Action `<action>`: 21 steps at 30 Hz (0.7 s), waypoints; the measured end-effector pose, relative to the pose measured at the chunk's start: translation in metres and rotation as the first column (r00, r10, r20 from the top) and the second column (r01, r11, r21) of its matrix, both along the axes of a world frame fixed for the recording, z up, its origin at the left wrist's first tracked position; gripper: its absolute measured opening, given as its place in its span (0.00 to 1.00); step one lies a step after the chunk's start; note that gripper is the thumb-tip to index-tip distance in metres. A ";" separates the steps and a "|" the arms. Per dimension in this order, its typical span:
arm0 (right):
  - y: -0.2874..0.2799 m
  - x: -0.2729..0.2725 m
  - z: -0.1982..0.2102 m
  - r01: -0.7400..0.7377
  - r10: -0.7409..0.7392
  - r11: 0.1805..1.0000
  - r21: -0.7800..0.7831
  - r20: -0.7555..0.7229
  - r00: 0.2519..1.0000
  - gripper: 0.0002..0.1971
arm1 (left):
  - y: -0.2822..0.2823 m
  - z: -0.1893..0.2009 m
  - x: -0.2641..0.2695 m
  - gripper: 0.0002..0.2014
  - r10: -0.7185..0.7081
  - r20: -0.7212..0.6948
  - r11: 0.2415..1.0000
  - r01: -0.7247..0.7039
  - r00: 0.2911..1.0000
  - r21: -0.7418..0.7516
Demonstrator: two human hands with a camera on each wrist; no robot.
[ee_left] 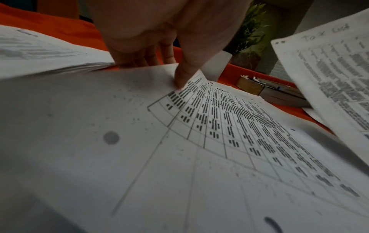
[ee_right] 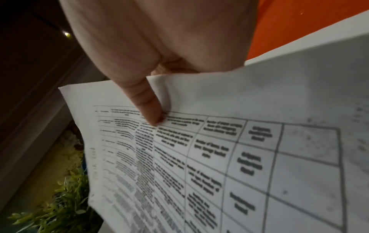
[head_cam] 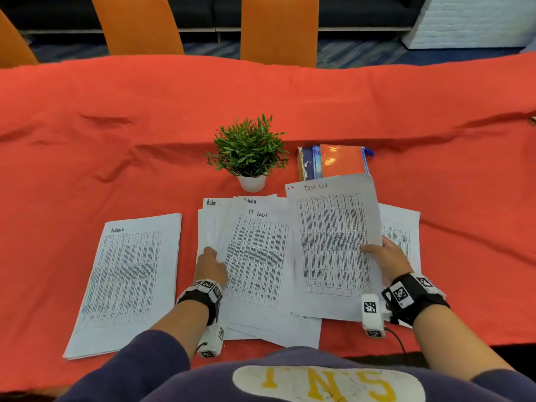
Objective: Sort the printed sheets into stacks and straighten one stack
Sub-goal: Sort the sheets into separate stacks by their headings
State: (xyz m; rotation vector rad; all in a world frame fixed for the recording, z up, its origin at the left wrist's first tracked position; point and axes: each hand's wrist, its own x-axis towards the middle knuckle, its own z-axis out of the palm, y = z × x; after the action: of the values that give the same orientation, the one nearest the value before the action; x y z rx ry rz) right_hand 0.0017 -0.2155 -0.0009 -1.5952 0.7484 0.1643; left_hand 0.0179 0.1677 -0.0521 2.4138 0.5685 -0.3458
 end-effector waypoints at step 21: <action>0.058 0.028 -0.001 -0.280 0.269 0.956 0.086 0.118 0.956 0.16 | -0.063 0.067 -0.015 0.03 0.237 0.046 0.662 -0.127 0.970 -0.739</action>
State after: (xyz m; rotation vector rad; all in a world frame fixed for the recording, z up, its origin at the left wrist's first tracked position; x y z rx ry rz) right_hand 0.0301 -0.1572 -0.0021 -1.5924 0.4273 0.3136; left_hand 0.0029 0.1049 0.0151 1.5604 0.4796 -0.2483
